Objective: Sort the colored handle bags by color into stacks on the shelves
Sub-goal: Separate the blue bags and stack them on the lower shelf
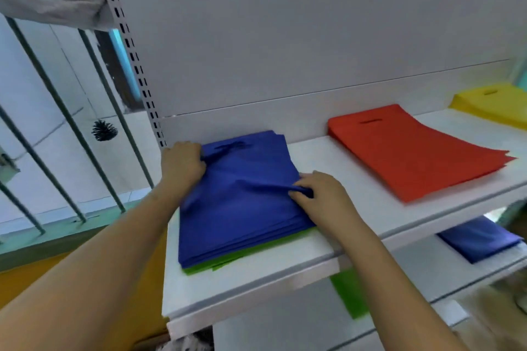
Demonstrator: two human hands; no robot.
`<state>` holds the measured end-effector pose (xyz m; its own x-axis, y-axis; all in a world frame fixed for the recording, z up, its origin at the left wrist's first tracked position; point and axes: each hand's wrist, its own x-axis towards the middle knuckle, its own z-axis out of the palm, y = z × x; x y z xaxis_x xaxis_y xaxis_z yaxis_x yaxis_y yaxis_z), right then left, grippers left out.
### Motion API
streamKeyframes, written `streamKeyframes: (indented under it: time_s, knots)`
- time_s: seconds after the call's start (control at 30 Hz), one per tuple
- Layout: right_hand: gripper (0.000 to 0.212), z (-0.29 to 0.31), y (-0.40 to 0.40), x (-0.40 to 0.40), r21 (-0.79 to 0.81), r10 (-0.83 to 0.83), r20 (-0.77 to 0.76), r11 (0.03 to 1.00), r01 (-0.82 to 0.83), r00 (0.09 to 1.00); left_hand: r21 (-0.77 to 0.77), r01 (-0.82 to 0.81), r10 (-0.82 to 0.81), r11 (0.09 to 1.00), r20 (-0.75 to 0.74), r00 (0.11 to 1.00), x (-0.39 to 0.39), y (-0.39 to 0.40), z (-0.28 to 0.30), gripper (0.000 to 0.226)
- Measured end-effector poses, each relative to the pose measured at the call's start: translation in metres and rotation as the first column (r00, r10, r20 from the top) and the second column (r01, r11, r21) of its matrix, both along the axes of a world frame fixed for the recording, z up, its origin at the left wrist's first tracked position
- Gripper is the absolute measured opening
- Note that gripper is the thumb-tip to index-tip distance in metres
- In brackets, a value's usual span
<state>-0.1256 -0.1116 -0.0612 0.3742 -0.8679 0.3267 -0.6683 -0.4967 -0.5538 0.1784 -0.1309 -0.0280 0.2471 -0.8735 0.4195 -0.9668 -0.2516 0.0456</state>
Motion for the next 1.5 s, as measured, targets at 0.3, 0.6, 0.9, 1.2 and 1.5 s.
streamKeyframes:
  time_s: [0.3, 0.6, 0.9, 1.2, 1.5]
  knots:
    - [0.021, 0.024, 0.059, -0.107, 0.045, -0.232, 0.262, 0.973, 0.228, 0.937, -0.113, 0.404, -0.418, 0.908, -0.305, 0.855, -0.116, -0.034, 0.066, 0.015]
    - [0.040, -0.008, 0.147, -0.286, 0.202, -0.834, 0.250, 0.541, 0.816, 0.492, -0.261, 0.756, -0.744, 0.600, -0.530, 0.408, -0.364, -0.044, 0.053, 0.015]
    - [0.017, -0.114, 0.148, -0.453, 0.465, -0.965, 0.133, 0.262, 0.846, 0.225, -0.071, 0.876, -0.685, 0.477, -0.655, 0.320, -0.547, -0.035, -0.073, 0.031]
    - [0.026, -0.195, 0.080, -0.575, 0.644, -0.914, -0.088, 0.251, 0.722, 0.396, 0.270, 0.655, -0.183, 0.706, -0.824, 0.537, -0.608, -0.115, -0.231, 0.026]
    - [0.027, -0.277, -0.041, -0.641, 0.748, -0.902, -0.060, 0.242, 0.618, 0.427, 0.385, 0.413, 0.208, 0.825, -0.887, 0.412, -0.635, -0.210, -0.323, 0.033]
